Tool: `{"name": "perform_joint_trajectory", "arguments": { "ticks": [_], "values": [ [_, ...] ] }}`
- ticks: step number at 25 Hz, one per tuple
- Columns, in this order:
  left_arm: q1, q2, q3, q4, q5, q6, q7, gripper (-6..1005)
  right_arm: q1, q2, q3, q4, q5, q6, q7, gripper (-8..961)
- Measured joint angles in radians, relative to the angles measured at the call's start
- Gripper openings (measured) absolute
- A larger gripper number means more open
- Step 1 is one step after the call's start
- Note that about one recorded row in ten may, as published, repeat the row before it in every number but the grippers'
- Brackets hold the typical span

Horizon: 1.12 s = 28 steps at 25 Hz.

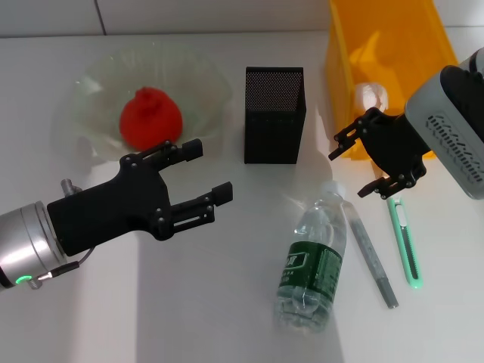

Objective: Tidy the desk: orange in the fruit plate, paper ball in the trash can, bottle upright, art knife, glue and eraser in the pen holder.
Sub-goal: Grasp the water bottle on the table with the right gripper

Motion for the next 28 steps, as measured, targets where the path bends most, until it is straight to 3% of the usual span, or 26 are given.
{"name": "perform_joint_trajectory", "arguments": {
  "ticks": [28],
  "values": [
    [-0.006, 0.001, 0.011, 0.001, 0.000, 0.003, 0.013, 800, 0.090, -0.001, -0.129, 0.100, -0.039, 0.048, -0.030, 657]
  ]
}}
